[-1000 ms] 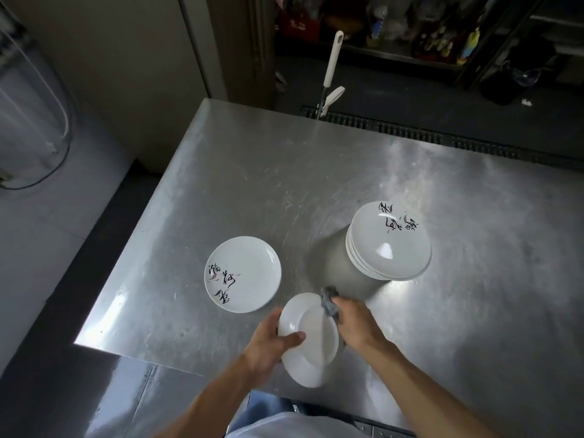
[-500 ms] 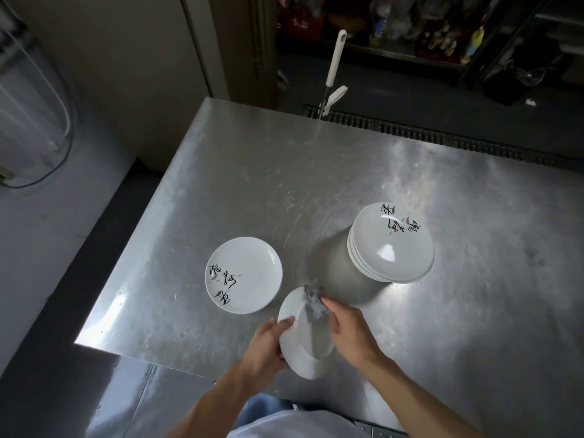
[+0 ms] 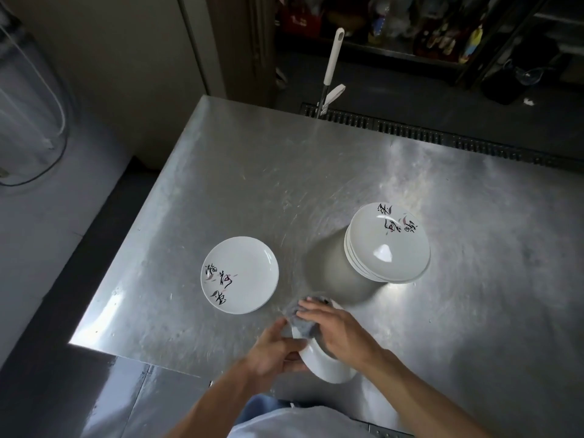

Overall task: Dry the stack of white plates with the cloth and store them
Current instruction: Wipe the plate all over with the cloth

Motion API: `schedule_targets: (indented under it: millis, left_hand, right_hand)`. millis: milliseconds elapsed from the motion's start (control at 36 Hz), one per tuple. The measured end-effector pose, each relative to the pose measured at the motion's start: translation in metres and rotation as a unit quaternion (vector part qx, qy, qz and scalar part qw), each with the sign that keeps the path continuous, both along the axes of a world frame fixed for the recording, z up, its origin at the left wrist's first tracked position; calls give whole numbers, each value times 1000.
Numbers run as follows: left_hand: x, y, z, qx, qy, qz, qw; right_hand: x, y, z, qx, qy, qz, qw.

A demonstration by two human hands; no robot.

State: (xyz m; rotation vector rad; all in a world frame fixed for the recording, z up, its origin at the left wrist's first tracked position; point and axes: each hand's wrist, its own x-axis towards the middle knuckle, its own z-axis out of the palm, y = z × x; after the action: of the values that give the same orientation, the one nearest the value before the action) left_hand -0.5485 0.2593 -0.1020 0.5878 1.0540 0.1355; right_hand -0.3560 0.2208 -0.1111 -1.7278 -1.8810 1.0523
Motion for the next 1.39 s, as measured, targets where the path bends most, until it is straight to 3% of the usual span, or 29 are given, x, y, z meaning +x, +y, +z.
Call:
schedule_targets:
  millis: [83, 194, 306, 417, 583, 722, 861, 1000, 1111, 1250, 1389]
  left_hand:
    - [-2, 2, 3, 0, 7, -18, 1000]
    - [-3, 0, 1, 7, 16, -20, 1000]
    - [-4, -1, 3, 14, 8, -51, 999]
    - [-7, 2, 4, 20, 14, -60, 998]
    - [-10, -1, -2, 11, 20, -4, 1000]
    - [-2, 6, 3, 0, 16, 26, 1000]
    - [0, 6, 4, 30, 15, -1, 999]
    - [-2, 7, 7, 13, 6, 9, 1000]
    - [-1, 4, 5, 15, 10, 2, 1000]
    - [-2, 5, 6, 14, 16, -3, 1000]
    - [-2, 3, 5, 5, 4, -14, 1000]
  right_hand:
    - [9, 5, -1, -33, -39, -116, 992]
    - [2, 1, 0, 3, -8, -8, 1000]
    - [8, -3, -4, -6, -12, -94, 995]
    - [10, -7, -2, -6, 4, -31, 999]
    - [17, -1, -3, -76, -35, -192, 978]
    - [5, -6, 4, -16, 26, -143, 989]
    - [-7, -8, 3, 18, 27, -13, 999]
    - [13, -3, 0, -41, -45, -123, 991]
    - [-10, -13, 6, 26, 14, 28, 999]
    - [-2, -4, 1, -13, -33, -117, 992]
    - [-10, -13, 1, 3, -3, -29, 1000]
